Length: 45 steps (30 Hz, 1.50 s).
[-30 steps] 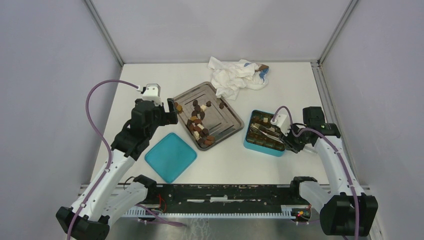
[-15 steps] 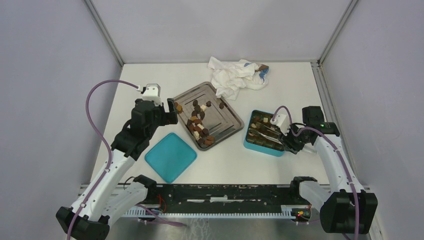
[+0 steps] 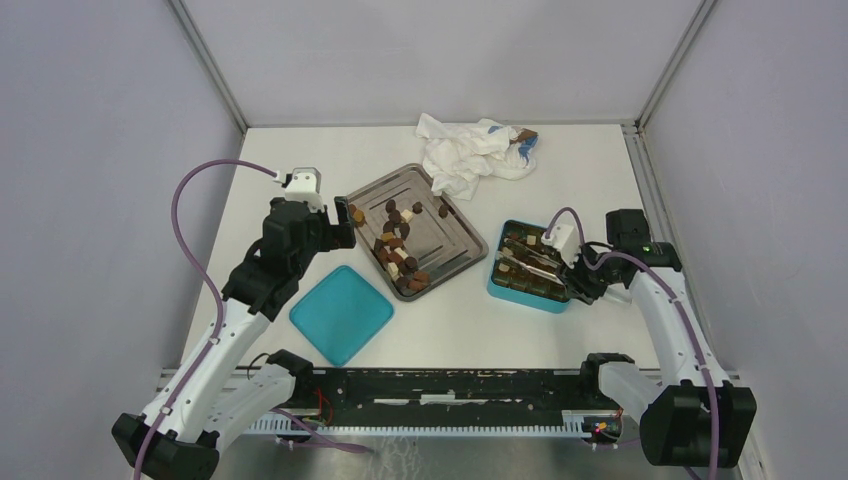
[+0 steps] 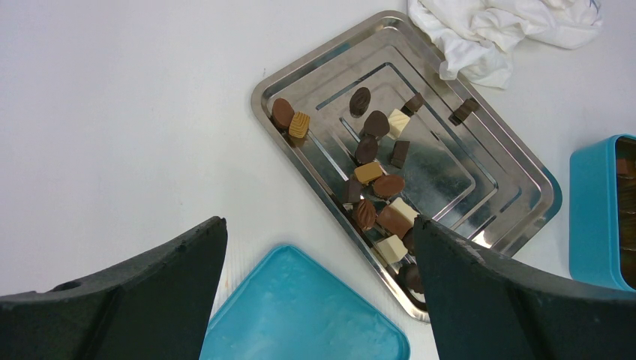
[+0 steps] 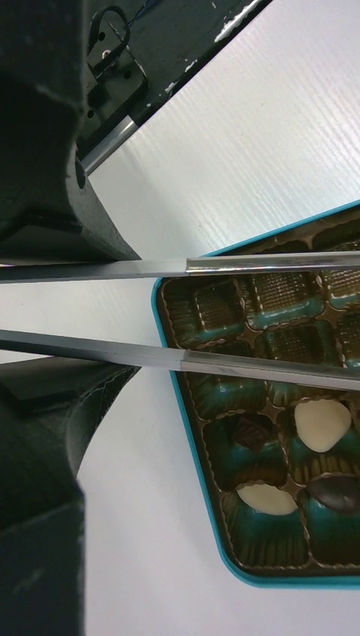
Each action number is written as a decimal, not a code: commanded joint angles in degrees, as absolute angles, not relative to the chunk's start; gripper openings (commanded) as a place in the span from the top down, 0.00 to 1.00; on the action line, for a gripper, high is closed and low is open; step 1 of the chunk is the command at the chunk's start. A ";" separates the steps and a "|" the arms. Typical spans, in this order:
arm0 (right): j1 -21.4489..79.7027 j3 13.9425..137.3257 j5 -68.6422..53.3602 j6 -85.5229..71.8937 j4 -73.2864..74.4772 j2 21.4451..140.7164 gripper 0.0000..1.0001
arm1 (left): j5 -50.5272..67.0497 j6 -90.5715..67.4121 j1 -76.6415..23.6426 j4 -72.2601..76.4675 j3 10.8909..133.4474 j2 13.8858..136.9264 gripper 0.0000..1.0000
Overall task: Pack the chocolate
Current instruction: Place the fake chocolate in the packing box, then pick up the fake chocolate from the plate.
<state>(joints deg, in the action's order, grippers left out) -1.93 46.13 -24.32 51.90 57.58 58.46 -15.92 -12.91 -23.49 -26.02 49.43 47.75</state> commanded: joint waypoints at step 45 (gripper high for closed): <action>36.02 66.17 -8.36 43.91 47.15 84.48 0.59 | -15.12 -9.64 -23.07 -23.59 49.48 47.75 0.02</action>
